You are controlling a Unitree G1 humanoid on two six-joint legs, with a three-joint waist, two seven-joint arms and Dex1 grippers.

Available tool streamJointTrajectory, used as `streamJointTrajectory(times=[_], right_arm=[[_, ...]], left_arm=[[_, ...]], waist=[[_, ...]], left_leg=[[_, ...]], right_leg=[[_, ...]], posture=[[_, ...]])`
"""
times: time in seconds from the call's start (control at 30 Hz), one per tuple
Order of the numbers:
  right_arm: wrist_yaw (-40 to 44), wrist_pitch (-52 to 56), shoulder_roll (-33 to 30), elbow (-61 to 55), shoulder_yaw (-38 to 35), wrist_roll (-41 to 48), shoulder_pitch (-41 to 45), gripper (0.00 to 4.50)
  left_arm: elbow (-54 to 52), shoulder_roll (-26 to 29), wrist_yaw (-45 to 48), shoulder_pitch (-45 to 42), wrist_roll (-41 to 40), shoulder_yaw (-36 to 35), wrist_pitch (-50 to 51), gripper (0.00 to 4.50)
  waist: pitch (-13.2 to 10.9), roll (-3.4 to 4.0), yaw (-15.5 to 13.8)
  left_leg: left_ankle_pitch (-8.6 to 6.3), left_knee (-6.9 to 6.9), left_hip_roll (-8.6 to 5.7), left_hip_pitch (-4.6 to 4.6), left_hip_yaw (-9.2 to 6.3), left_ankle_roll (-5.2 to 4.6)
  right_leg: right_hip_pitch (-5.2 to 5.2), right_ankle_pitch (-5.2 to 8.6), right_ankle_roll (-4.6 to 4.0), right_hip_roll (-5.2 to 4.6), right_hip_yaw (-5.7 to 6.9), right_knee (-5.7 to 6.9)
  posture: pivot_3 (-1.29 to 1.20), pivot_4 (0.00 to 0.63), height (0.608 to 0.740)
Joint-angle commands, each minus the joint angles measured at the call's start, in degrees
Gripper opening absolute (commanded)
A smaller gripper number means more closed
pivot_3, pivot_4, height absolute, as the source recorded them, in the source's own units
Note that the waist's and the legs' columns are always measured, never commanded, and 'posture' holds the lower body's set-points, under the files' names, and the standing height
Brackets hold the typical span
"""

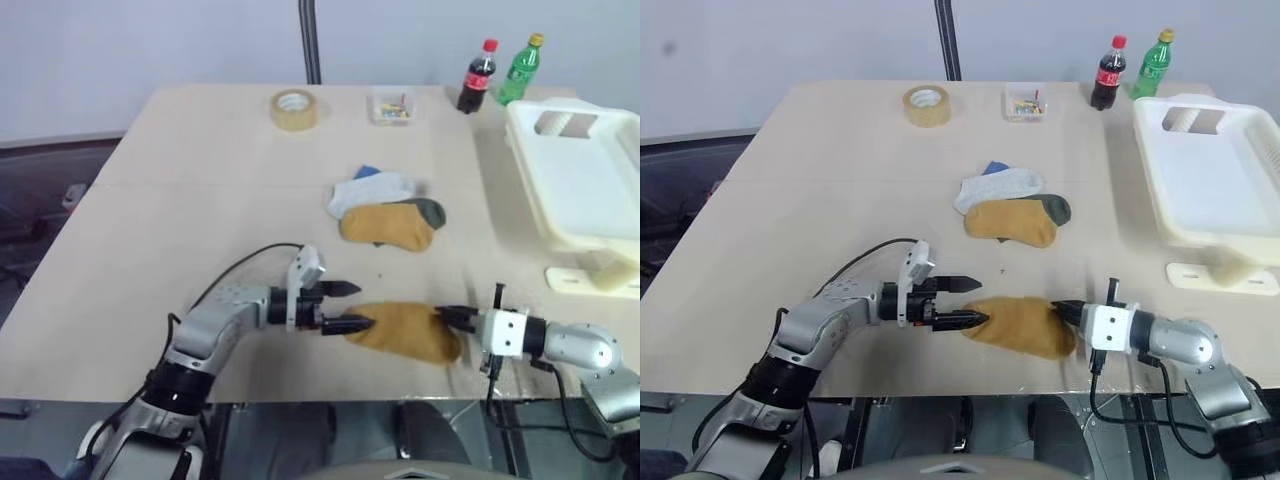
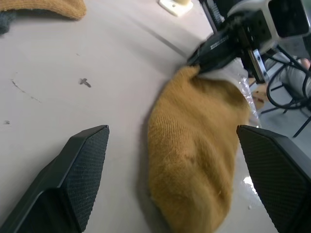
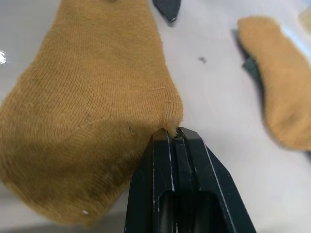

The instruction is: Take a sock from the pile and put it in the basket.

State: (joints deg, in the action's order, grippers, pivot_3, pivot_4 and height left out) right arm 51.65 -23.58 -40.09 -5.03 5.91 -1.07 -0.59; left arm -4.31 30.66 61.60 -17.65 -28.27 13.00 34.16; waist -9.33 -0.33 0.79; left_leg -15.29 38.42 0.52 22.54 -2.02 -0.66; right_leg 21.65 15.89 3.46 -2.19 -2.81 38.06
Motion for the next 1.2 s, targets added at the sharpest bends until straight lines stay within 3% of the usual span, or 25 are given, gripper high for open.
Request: streamJointTrajectory(times=[0.03, 0.13, 0.4, 0.57, 0.67, 0.83, 1.2], right_arm=[[-1.08, -5.14, -0.01, 1.48, 0.61, -1.16, 1.34, 0.04], [-3.03, -10.16, -0.11, 4.07, 0.56, -3.18, 2.93, 0.04], [-6.3, -15.11, -0.38, 6.78, 0.71, -4.77, 4.67, 0.04], [-6.76, -14.84, -0.76, 6.46, 0.78, -4.55, 3.64, 0.04], [-6.86, -14.61, -0.76, 6.35, 0.8, -4.32, 3.14, 0.04], [-6.91, -13.68, -0.46, 5.85, 0.75, -3.69, 2.74, 0.04], [-6.98, -12.45, -0.27, 5.55, 0.77, -3.29, 2.3, 0.04]], left_arm=[[0.41, -0.16, -1.04, 0.72, 0.87, -1.14, -0.84, 4.5], [1.12, -1.98, -3.83, -0.01, -0.09, -2.86, 0.7, 4.5], [-2.01, 1.85, -2.85, 2.81, 6.45, 3.5, -1.25, 4.5], [0.58, -2.2, -10.11, 0.15, 3.73, -5.01, -0.46, 4.5], [1.23, -2.69, -12.39, -0.22, 5.16, -6.62, -2.52, 4.5], [0.6, -1.1, -11.63, 1.49, 8.59, -4.87, -6.47, 4.5], [-2.22, -1.18, -7.27, 3.51, 8.11, -2.33, -8.29, 4.5]], waist=[[0.0, 0.0, -0.03], [0.0, 0.0, -0.05], [0.02, 0.03, 0.0], [0.02, 0.03, -0.09], [0.02, 0.03, 0.03], [0.01, 0.03, 0.13], [0.02, 0.03, -0.11]], left_leg=[[0.0, 0.0, 0.01, 0.0, 0.0, 0.0], [0.0, 0.01, 0.02, -0.01, 0.0, 0.0], [0.0, 0.01, 0.03, -0.07, 0.04, 0.0], [0.0, 0.02, 0.06, -0.09, 0.03, 0.0], [0.03, 0.05, 0.04, -0.16, 0.02, 0.04], [0.03, 0.03, 0.04, -0.19, 0.11, 0.05], [0.03, 0.03, 0.06, -0.19, 0.11, 0.04]], right_leg=[[0.0, 0.0, 0.0, 0.0, 0.01, 0.01], [-0.01, 0.0, 0.0, 0.0, 0.0, 0.02], [-0.03, 0.0, -0.01, 0.0, -0.06, 0.06], [-0.04, -0.01, 0.0, -0.01, -0.06, 0.09], [-0.04, 0.0, -0.01, 0.02, -0.06, 0.23], [-0.02, 0.0, -0.01, 0.04, -0.18, 0.28], [-0.02, 0.0, -0.02, 0.01, -0.17, 0.27]], posture=[[0.0, 0.15, 0.74], [0.0, 0.15, 0.74], [0.0, 0.15, 0.74], [0.0, 0.15, 0.74], [0.0, 0.15, 0.74], [0.0, 0.15, 0.74], [0.0, 0.15, 0.74]])
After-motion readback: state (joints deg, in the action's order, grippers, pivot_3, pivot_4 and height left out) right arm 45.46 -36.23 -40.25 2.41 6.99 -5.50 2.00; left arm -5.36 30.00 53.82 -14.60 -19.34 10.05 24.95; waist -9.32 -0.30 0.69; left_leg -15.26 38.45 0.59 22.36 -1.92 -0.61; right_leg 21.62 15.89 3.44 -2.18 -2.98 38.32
